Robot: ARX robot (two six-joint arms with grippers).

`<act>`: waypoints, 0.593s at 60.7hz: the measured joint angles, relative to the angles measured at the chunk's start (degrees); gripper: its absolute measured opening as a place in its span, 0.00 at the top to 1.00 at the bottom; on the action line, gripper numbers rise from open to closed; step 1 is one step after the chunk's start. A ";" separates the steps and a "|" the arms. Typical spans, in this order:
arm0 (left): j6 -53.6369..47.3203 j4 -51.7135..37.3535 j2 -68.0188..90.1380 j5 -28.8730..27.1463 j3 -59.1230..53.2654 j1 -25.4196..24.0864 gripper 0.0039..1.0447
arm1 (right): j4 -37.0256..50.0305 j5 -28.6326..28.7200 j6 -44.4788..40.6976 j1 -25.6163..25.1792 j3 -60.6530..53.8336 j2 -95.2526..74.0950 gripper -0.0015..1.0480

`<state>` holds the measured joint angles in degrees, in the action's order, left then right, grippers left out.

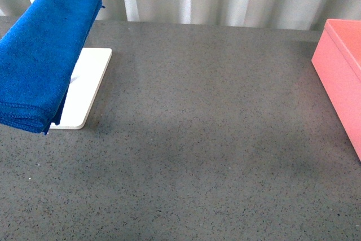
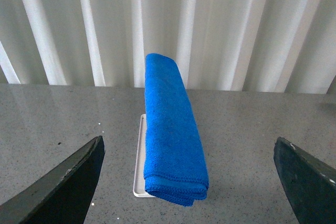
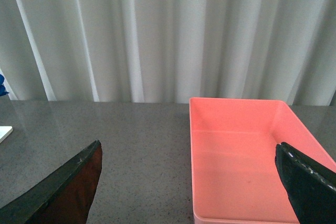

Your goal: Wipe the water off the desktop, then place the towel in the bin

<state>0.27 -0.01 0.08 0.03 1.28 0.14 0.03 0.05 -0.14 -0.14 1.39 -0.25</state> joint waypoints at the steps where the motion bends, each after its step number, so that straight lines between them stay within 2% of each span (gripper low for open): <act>1: 0.00 0.00 0.00 0.00 0.00 0.00 0.06 | 0.00 0.00 -0.02 0.00 0.00 0.00 0.07; 36: 0.00 0.00 0.00 0.00 0.00 0.00 0.06 | 0.00 0.00 0.00 0.00 0.00 0.00 0.07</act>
<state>0.27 -0.01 0.08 0.03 1.28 0.14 0.03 0.05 -0.14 -0.14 1.39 -0.25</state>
